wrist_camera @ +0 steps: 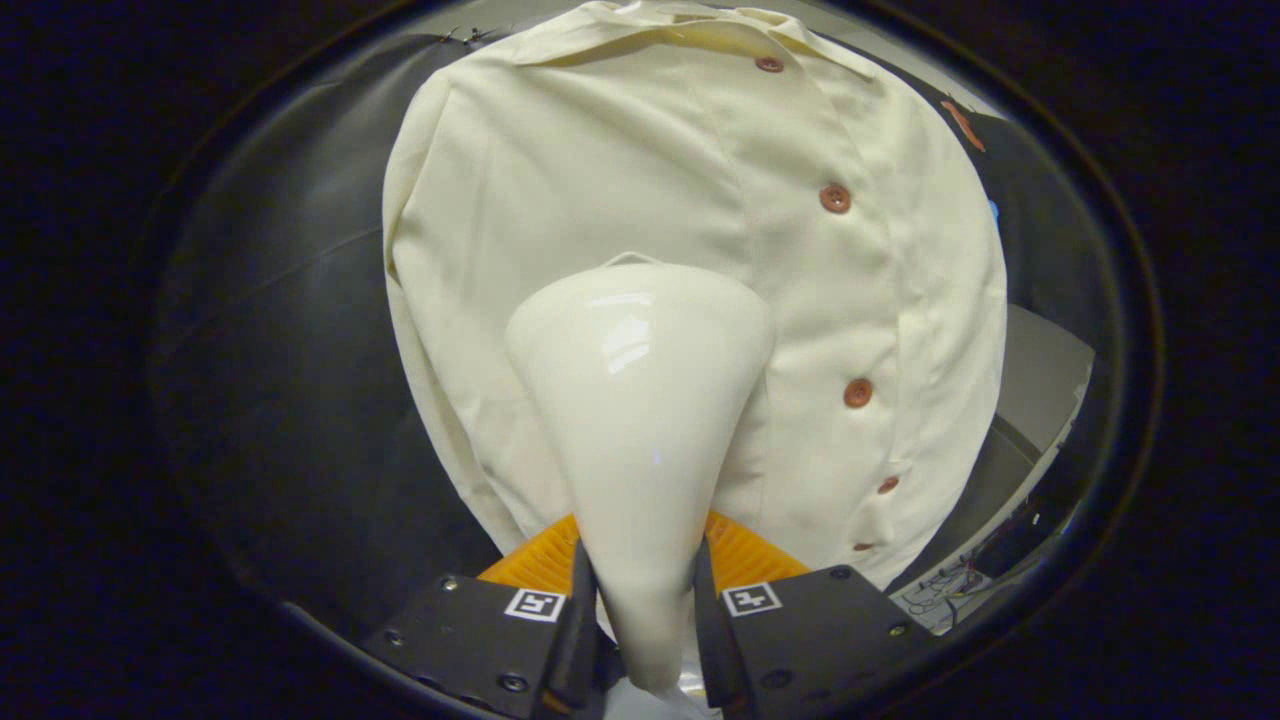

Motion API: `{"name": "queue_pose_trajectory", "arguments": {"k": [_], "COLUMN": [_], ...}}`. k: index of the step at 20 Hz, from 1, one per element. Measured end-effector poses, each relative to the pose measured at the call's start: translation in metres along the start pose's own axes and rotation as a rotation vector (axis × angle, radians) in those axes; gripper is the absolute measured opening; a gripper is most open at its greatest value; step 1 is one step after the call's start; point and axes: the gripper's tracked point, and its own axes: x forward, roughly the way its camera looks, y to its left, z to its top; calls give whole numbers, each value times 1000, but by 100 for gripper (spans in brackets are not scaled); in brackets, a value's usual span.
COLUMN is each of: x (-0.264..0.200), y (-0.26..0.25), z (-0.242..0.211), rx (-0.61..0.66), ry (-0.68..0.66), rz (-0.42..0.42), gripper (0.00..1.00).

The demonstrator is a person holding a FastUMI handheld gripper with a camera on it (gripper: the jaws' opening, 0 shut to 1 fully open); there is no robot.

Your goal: Iron the clothes twice with a garment steamer, once on the left side and once on the right side.

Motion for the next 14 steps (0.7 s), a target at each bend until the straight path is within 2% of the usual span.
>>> {"name": "queue_pose_trajectory", "arguments": {"k": [7,14], "x": [21,43], "y": [-15,-25], "z": [-49,-103], "rx": [-68,-90], "ry": [71,172], "rz": [-43,-29], "gripper": [41,42]}}
